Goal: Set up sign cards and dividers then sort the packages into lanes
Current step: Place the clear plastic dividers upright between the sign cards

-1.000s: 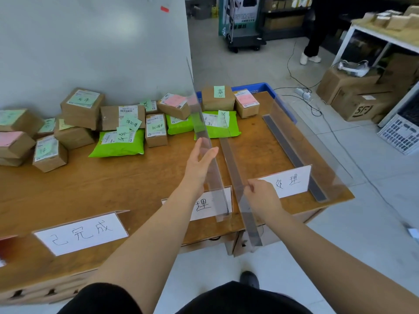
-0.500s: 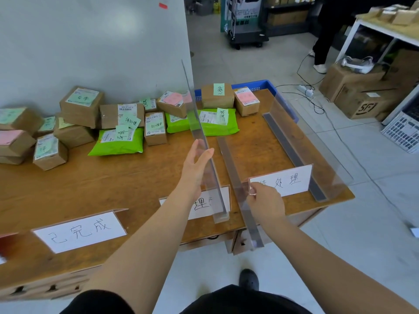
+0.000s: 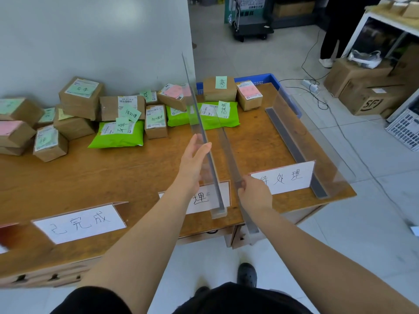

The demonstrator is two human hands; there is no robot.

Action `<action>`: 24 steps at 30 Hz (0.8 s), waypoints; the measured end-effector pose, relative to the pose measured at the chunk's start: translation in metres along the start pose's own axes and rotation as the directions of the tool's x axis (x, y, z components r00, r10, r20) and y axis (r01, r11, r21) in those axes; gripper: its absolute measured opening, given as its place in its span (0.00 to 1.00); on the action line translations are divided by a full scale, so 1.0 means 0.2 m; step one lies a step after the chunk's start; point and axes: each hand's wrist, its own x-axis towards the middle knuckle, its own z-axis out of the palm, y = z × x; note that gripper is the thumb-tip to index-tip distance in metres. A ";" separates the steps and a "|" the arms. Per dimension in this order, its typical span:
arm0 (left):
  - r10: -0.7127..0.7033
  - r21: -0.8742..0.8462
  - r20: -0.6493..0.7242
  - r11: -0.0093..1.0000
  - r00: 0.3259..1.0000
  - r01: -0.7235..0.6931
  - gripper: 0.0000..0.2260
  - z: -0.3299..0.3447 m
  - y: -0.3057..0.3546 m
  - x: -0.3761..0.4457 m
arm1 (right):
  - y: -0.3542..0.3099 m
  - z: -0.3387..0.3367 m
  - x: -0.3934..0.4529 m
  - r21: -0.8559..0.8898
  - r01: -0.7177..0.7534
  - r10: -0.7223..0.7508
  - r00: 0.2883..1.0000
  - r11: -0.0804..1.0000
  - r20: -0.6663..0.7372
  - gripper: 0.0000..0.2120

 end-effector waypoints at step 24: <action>0.107 0.001 -0.047 0.994 0.993 -0.107 0.32 -0.22 0.03 -0.16 | -0.63 -0.24 0.06 0.832 0.030 -0.128 0.991 0.553 0.049 0.15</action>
